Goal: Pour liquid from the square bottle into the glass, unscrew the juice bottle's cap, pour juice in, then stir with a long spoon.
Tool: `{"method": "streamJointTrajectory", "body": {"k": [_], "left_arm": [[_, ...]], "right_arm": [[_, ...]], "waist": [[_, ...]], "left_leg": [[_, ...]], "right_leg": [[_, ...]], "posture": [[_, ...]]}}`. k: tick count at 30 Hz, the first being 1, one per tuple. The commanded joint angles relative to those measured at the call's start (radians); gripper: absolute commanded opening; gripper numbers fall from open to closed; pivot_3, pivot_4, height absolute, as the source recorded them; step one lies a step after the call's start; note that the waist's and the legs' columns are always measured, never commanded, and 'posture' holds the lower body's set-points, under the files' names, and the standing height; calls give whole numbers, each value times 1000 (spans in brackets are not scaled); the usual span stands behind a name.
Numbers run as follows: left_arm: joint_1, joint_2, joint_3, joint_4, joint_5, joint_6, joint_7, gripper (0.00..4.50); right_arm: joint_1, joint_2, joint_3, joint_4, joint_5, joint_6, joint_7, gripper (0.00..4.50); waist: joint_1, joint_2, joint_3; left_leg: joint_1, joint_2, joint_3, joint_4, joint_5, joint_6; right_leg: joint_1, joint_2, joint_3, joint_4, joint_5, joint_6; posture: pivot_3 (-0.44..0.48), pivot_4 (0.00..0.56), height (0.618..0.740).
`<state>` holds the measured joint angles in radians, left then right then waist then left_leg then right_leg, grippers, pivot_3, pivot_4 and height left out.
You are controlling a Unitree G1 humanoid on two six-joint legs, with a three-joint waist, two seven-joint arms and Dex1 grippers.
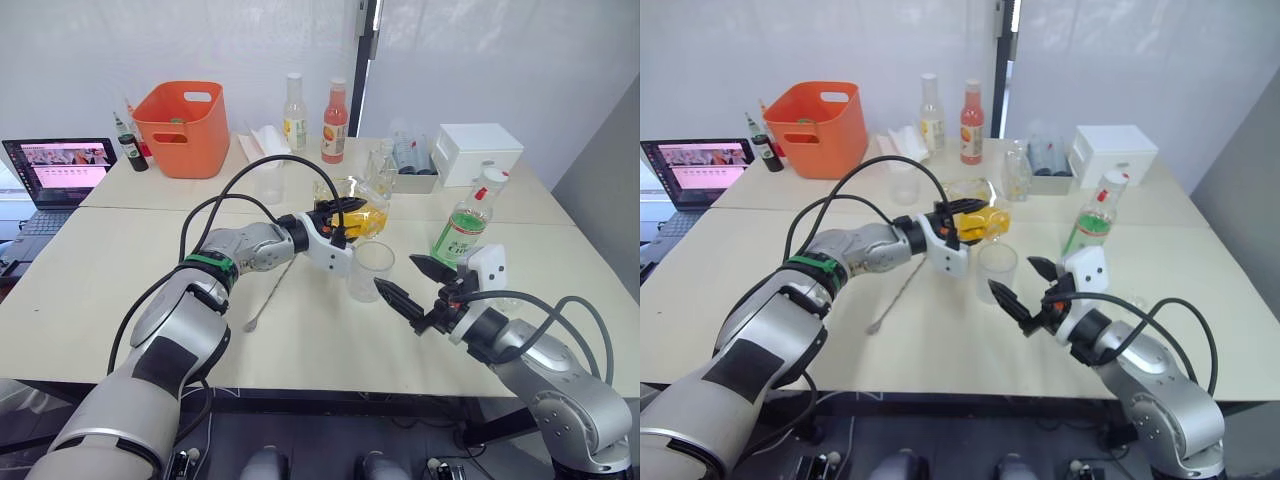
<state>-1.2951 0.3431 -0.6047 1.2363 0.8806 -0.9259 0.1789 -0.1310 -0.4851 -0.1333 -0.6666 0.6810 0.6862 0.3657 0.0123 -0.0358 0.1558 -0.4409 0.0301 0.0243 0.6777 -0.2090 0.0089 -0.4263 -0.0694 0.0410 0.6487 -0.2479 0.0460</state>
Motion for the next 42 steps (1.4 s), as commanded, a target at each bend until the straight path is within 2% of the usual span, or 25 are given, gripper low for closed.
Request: {"method": "streamJointTrajectory", "body": {"k": [1, 27, 42], "left_arm": [[-77, 1, 15, -32, -10, 14, 86, 2786], [-122, 6, -63, -12, 76, 62, 199, 2786], [-127, -3, -64, 2, 64, 64, 185, 2786]], "right_arm": [[2, -3, -29, -43, 20, -10, -5, 4500], [13, 6, -25, -55, 37, -11, -26, 4500], [19, 13, -22, -59, 34, -15, -33, 4500]], "waist": [[0, 0, 0], [0, 0, 0], [0, 0, 0]], "left_leg": [[0, 0, 0, 0, 0, 0], [0, 0, 0, 0, 0, 0], [0, -1, 0, 0, 0, 0]], "right_leg": [[0, 0, 0, 0, 0, 0], [0, 0, 0, 0, 0, 0], [0, -1, 0, 0, 0, 0]], "posture": [[0, 150, 715], [0, 150, 715], [0, 150, 715]]}}
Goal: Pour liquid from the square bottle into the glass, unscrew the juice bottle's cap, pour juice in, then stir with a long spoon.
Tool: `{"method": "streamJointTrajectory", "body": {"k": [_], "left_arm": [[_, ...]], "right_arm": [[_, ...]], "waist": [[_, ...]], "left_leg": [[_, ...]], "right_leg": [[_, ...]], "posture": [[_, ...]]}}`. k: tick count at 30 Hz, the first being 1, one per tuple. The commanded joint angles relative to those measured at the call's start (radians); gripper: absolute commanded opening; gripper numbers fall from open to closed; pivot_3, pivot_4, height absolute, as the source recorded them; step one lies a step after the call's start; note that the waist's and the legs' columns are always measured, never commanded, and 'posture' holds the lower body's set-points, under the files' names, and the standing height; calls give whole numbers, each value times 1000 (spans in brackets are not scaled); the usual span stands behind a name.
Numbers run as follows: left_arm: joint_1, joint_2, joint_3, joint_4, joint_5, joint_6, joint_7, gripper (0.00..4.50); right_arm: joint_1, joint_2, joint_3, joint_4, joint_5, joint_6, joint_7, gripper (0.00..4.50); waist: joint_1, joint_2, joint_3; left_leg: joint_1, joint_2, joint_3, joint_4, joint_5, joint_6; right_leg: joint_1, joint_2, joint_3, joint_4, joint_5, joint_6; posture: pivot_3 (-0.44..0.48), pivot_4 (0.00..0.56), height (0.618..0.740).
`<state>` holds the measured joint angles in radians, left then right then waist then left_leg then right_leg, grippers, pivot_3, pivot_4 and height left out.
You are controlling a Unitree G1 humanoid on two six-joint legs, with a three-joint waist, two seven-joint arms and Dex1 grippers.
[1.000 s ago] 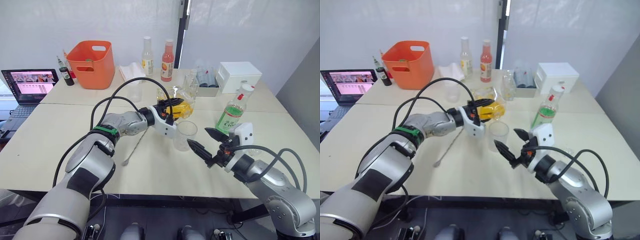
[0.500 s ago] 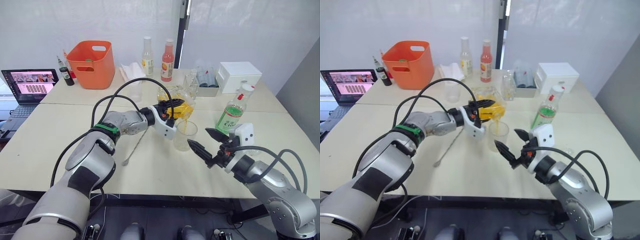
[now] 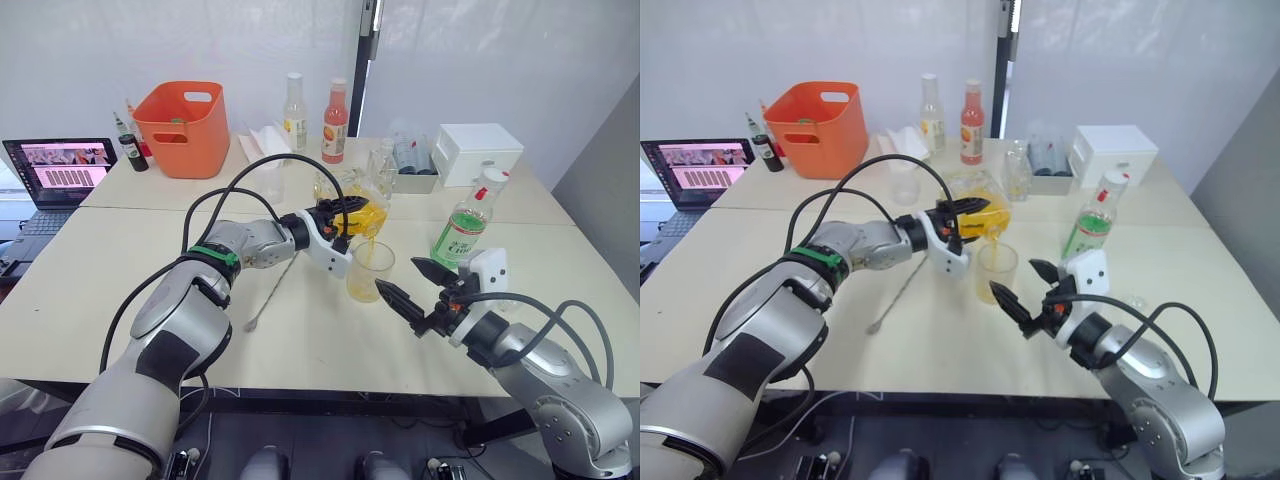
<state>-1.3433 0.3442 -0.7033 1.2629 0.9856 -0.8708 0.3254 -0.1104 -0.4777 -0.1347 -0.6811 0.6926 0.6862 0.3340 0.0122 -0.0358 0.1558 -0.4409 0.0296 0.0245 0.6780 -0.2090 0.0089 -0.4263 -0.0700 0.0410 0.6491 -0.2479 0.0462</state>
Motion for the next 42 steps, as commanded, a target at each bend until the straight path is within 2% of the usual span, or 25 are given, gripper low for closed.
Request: {"method": "streamJointTrajectory", "body": {"k": [1, 11, 15, 17, 23, 27, 31, 33, 38, 42], "left_arm": [[-76, -7, 44, -20, -54, 10, 24, 2786], [-53, -22, 73, -16, -120, -14, -61, 2786], [-42, -27, 124, -7, -200, -15, -142, 2786], [-34, -33, 165, -5, -258, -20, -205, 2786], [6, -56, 369, -19, -546, 17, -539, 2786], [29, -54, 535, -67, -762, 168, -752, 2786], [69, -30, 632, -160, -889, 334, -896, 2786], [101, -1, 690, -236, -966, 471, -955, 2786], [227, 69, 791, -514, -1113, 815, -1026, 2786], [381, 130, 849, -759, -1179, 1040, -1002, 2786]], "right_arm": [[-1, 6, -20, -45, 22, -15, -2, 4500], [8, 7, -18, -44, 19, -18, -2, 4500], [7, 9, -18, -42, 18, -18, -3, 4500], [7, 9, -19, -40, 18, -19, -3, 4500], [1, 6, -24, -28, 17, -19, 7, 4500], [-17, 0, -30, -14, 18, -16, 14, 4500], [-28, -11, -35, -6, 22, -11, 28, 4500], [-35, -23, -36, 4, 23, -6, 40, 4500], [-56, -51, -46, 29, 26, 4, 66, 4500], [-68, -84, -64, 61, 22, 3, 98, 4500]], "waist": [[0, 0, 0], [0, 0, 0], [0, 0, 0], [0, 0, 0], [-1, 0, 0], [-5, 0, 0], [-11, 0, 0], [-13, 0, 0], [-27, 0, 0], [-26, 0, 0]], "left_leg": [[0, 0, 0, 0, 0, 0], [0, 0, 0, 0, 0, 0], [0, 0, 0, 0, 0, 0], [0, 0, 0, 0, 0, 0], [0, 0, 0, 1, 0, 0], [0, 0, 0, 1, 0, 0], [0, 1, -1, 1, 0, 0], [0, 0, -1, 1, 0, 0], [0, 1, -3, 1, 0, 0], [0, 1, -4, 1, 0, 0]], "right_leg": [[0, 0, 0, 0, 0, 0], [0, 0, 0, 0, 0, 0], [0, 0, 0, 0, 0, 0], [0, 0, 0, 0, 0, 0], [0, 0, 0, 0, 0, 0], [0, 0, 0, 1, 0, 0], [0, 1, 0, 1, 0, 0], [0, 1, 0, 7, 0, 0], [0, 1, 0, 8, 0, 0], [0, 1, 0, 9, 0, 0]], "posture": [[0, 150, 715], [0, 150, 715], [0, 150, 715], [0, 150, 715], [0, 150, 715], [0, 150, 715], [0, 150, 715], [0, 150, 715], [0, 150, 715], [0, 150, 715]]}}
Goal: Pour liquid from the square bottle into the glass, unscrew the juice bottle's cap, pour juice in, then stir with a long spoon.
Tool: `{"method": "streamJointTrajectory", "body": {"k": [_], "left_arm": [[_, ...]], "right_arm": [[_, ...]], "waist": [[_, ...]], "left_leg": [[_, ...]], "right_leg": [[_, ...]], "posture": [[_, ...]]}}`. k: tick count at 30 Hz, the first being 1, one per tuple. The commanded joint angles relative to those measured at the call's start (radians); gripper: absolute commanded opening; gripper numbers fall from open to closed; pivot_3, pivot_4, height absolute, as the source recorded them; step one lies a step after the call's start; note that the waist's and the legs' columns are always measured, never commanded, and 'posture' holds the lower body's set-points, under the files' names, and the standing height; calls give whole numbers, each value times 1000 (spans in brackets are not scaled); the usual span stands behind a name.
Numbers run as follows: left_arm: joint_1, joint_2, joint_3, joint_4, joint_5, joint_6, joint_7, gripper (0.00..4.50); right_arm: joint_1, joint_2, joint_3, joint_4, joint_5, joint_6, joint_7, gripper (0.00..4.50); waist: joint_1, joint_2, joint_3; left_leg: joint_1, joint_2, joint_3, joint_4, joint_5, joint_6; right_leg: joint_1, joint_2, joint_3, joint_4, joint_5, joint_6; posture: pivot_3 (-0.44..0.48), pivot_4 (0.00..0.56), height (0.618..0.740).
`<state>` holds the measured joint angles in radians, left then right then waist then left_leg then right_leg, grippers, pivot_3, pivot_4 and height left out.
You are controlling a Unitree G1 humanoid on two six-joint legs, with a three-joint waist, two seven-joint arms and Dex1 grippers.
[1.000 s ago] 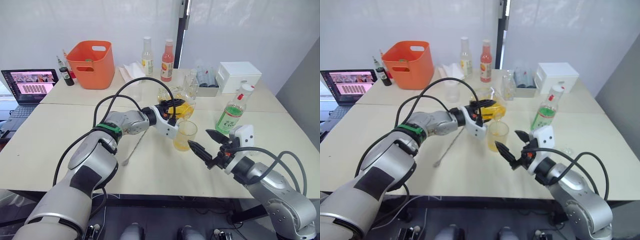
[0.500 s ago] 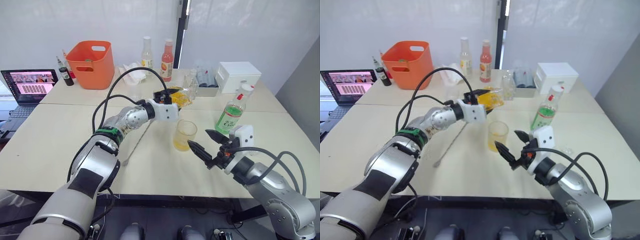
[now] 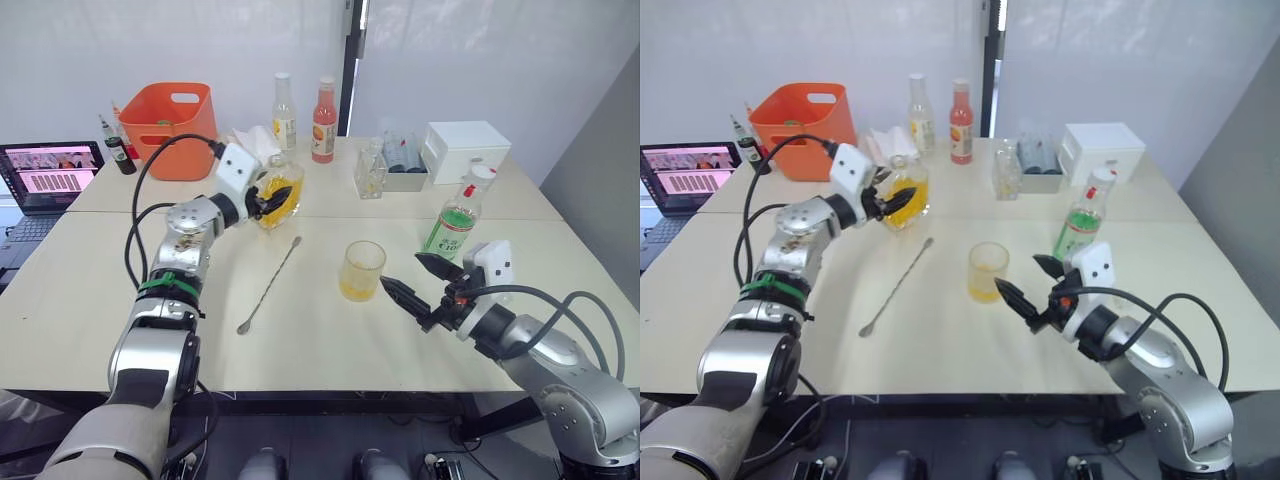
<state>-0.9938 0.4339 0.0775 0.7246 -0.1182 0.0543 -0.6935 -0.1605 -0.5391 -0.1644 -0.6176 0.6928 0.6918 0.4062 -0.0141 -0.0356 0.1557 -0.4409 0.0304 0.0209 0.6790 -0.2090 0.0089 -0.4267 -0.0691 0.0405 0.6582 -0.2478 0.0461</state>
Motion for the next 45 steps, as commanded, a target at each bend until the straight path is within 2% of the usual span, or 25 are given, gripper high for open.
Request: {"method": "streamJointTrajectory", "body": {"k": [1, 6, 14, 25, 32, 39, 40, 43, 45], "left_arm": [[70, 50, 79, -282, -88, 166, 26, 2786], [218, 89, 150, -511, -171, 377, 62, 2786], [352, 65, 232, -639, -220, 483, 193, 2786], [364, -27, 216, -577, -148, 390, 410, 2786], [345, -39, 179, -518, -90, 444, 528, 2786], [279, -46, 141, -420, -73, 487, 563, 2786], [275, -47, 140, -416, -73, 487, 565, 3586], [262, -51, 145, -401, -74, 480, 572, 4472], [253, -54, 150, -393, -79, 468, 569, 4472]], "right_arm": [[-18, -30, -39, 7, 20, -6, 35, 4500], [-18, -54, -55, 42, 11, -14, 67, 4500], [6, -74, -82, 45, 11, -7, 86, 4500], [13, -89, -96, 27, 32, 22, 81, 4500], [16, -92, -114, 15, 50, 40, 66, 4500], [21, -83, -110, -1, 59, 45, 45, 4500], [20, -82, -109, -4, 60, 45, 41, 4500], [14, -79, -105, -1, 60, 44, 34, 4500], [10, -77, -104, 3, 57, 42, 29, 4500]], "waist": [[0, 0, 0], [8, 0, 0], [17, 0, 0], [20, 0, 0], [19, 0, 0], [16, 0, -1], [16, 0, -1], [12, 0, -1], [12, 0, -1]], "left_leg": [[0, 0, 0, 0, 0, 0], [0, 0, -1, 1, 0, 0], [0, 0, -2, 2, 0, 0], [3, 0, -1, 2, 0, -1], [7, 0, 0, 2, 1, -1], [11, 0, 1, 2, 1, -2], [12, 0, 1, 2, 1, -2], [12, 0, 2, 1, 1, -2], [10, 0, 2, 1, 1, -2]], "right_leg": [[0, 0, 0, 0, 0, 0], [1, 0, 0, 0, 0, 0], [1, -1, 0, 0, 0, 0], [2, 0, 1, -1, 0, 0], [4, 0, 2, -1, 0, 0], [7, 0, 3, 0, 0, 0], [8, 0, 3, 0, 0, 0], [7, 0, 3, 0, 0, 0], [5, 0, 3, 0, 0, 0]], "posture": [[0, 150, 715], [0, 150, 715], [0, 150, 715], [0, 150, 715], [0, 150, 715], [0, 150, 715], [0, 150, 715], [0, 150, 715], [0, 150, 715]]}}
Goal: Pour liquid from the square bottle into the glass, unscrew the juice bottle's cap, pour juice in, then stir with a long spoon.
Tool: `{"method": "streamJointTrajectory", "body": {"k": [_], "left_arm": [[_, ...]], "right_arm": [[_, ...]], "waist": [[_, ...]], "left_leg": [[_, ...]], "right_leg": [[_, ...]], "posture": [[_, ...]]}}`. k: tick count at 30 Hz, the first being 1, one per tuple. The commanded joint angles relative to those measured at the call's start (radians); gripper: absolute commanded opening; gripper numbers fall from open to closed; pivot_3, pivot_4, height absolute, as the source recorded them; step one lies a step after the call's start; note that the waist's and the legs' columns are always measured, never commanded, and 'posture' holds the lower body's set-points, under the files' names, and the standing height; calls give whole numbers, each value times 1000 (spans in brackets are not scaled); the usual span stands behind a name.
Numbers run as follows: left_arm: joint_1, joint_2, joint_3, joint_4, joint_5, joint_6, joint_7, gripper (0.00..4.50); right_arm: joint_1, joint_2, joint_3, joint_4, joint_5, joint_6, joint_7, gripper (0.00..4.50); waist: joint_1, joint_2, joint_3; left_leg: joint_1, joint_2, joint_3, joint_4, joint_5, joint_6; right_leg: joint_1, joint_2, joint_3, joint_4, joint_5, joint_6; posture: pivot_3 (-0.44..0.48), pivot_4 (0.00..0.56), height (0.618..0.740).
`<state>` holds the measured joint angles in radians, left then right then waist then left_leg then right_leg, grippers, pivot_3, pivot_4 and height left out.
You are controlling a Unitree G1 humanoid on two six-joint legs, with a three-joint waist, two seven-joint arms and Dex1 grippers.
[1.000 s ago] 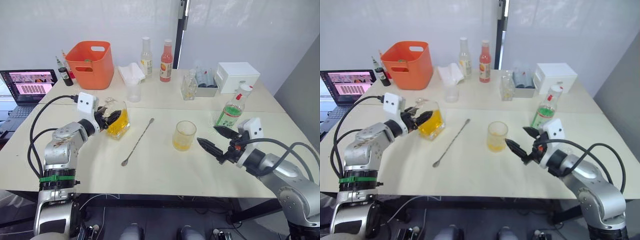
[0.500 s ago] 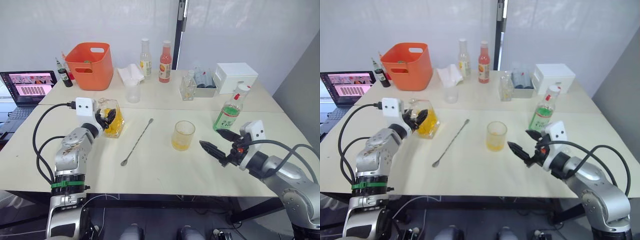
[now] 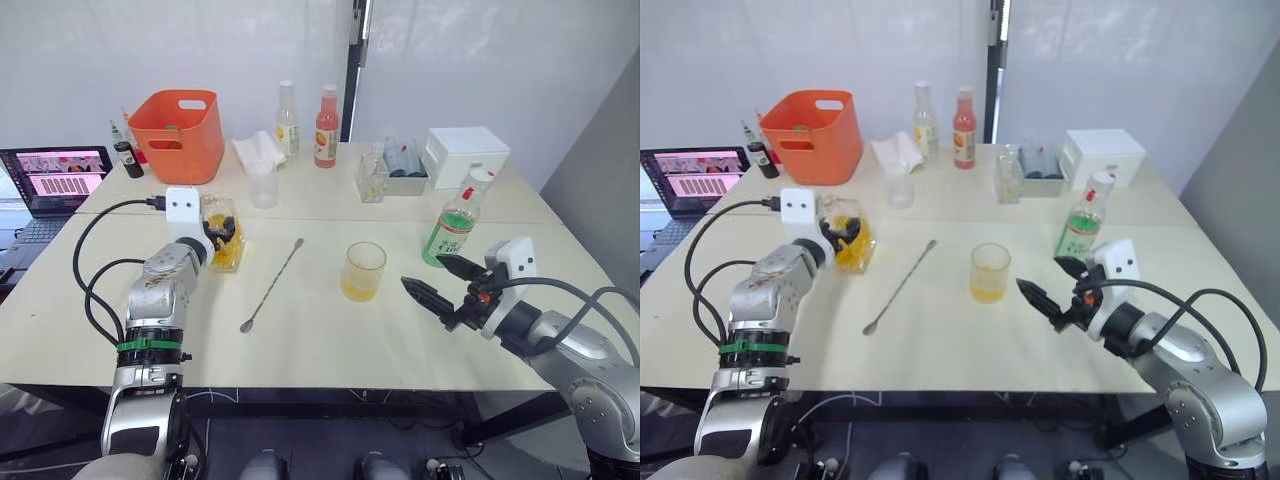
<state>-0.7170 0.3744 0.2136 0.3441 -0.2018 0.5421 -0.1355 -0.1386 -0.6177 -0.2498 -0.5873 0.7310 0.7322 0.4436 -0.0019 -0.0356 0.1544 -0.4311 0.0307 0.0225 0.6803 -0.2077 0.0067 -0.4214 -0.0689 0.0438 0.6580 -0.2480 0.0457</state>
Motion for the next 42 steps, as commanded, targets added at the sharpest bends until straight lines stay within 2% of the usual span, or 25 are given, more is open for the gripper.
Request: {"method": "streamJointTrajectory", "body": {"k": [1, 5, 10, 17, 22, 26, 29, 37, 42], "left_arm": [[-27, 7, 15, -11, 4, -27, 8, 4472], [-25, 10, 17, -24, 0, -44, -5, 4472], [52, 33, 49, -162, -48, -47, -72, 4472], [237, 91, 136, -469, -184, 41, -169, 4472], [363, 149, 214, -564, -285, 66, -268, 4472], [574, 267, 347, -537, -406, 42, -533, 4472], [669, 324, 397, -433, -379, -69, -647, 4472], [807, 358, 446, -207, -320, -377, -840, 4472], [801, 383, 439, -137, -336, -401, -894, 4472]], "right_arm": [[-13, 2, -17, -24, 17, 0, -11, 4500], [-13, 4, -19, -21, 16, -4, -15, 4500], [-2, -3, -53, 1, -1, -27, -15, 4500], [4, -33, -154, 95, -30, -56, -2, 4500], [-2, -60, -190, 181, -80, -70, -14, 4500], [-1, -74, -212, 251, -119, -68, -24, 4500], [24, -82, -235, 264, -132, -69, -15, 4500], [138, -129, -337, 274, -141, -54, 25, 4500], [166, -139, -341, 276, -164, -56, 22, 4500]], "waist": [[0, 0, 0], [1, 0, 0], [-1, 0, 0], [-2, 0, 0], [-3, 0, 0], [-14, 0, 0], [-10, 0, 0], [5, 0, 0], [5, 0, 0]], "left_leg": [[0, 0, 0, 0, 0, 0], [-1, 0, 0, 0, 0, 0], [-1, 0, 0, -1, 0, 0], [0, 1, 0, -2, 0, 0], [1, 1, 1, -2, 0, 0], [1, 1, 4, -4, 0, 0], [2, 2, 4, -4, 0, 0], [3, 2, 6, -4, -1, 1], [4, 3, 7, -4, -1, 1]], "right_leg": [[0, 0, 0, 0, 0, 0], [0, 0, 0, -1, 0, 0], [0, 0, 0, -1, 0, 0], [0, -1, 0, -2, 0, 0], [0, -1, 0, -2, 0, -1], [-1, -1, 1, -2, -1, -2], [-1, 0, 1, -2, -2, -4], [0, -5, 0, -3, -4, -3], [0, -5, 0, -3, -4, -4]], "posture": [[0, 150, 715], [0, 150, 715], [0, 150, 715], [0, 150, 715], [0, 150, 715], [0, 150, 715], [0, 150, 715], [0, 150, 715], [0, 150, 715]]}}
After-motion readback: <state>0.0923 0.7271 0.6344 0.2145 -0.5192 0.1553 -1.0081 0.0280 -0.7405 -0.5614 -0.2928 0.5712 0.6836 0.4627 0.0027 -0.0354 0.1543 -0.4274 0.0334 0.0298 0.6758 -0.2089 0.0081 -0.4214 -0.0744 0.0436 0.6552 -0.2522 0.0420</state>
